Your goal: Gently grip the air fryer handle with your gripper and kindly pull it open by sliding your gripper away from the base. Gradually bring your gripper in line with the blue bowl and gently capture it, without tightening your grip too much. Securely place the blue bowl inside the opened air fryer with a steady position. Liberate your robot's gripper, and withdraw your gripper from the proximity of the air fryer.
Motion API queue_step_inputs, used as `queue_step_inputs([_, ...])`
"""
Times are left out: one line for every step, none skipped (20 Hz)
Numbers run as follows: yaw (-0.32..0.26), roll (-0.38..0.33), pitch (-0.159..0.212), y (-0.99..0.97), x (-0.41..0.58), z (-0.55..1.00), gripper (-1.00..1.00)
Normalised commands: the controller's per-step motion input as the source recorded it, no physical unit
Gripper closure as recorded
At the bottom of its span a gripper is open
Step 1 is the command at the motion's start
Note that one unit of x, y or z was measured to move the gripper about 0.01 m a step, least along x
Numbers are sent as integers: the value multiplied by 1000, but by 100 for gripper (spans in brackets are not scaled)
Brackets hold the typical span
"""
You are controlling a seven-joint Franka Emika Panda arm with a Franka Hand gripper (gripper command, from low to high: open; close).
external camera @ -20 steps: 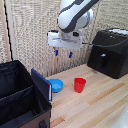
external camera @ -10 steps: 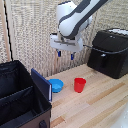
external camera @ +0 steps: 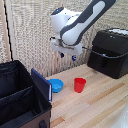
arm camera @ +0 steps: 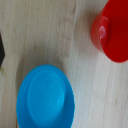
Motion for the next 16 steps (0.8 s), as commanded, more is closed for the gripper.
queue_step_inputs([45, -375, -122, -211, 0, -177, -100])
queue_step_inputs([46, -375, -115, -234, 0, -220, -100])
queue_step_inputs([45, -375, -111, -260, 0, -254, -100])
queue_step_inputs([43, -370, -110, -274, 0, -266, -100])
queue_step_inputs([37, -351, -105, -309, 0, -317, -100])
queue_step_inputs([35, -340, -97, -337, -17, -351, -100])
queue_step_inputs([31, -327, -99, -360, -26, -354, -100])
queue_step_inputs([20, -301, -93, -391, -60, -351, -100])
queue_step_inputs([17, -281, -77, -417, -77, -366, -100])
queue_step_inputs([17, -266, -72, -451, -60, -346, -100])
queue_step_inputs([20, -259, -74, -457, -46, -343, -100])
queue_step_inputs([34, -254, -74, -497, -51, -323, -100])
queue_step_inputs([49, -248, -75, -517, -34, -314, -100])
queue_step_inputs([60, -245, -79, -531, -23, -294, -100])
queue_step_inputs([76, -239, -80, -549, -29, -294, -100])
queue_step_inputs([80, -229, -80, -571, -51, -309, -100])
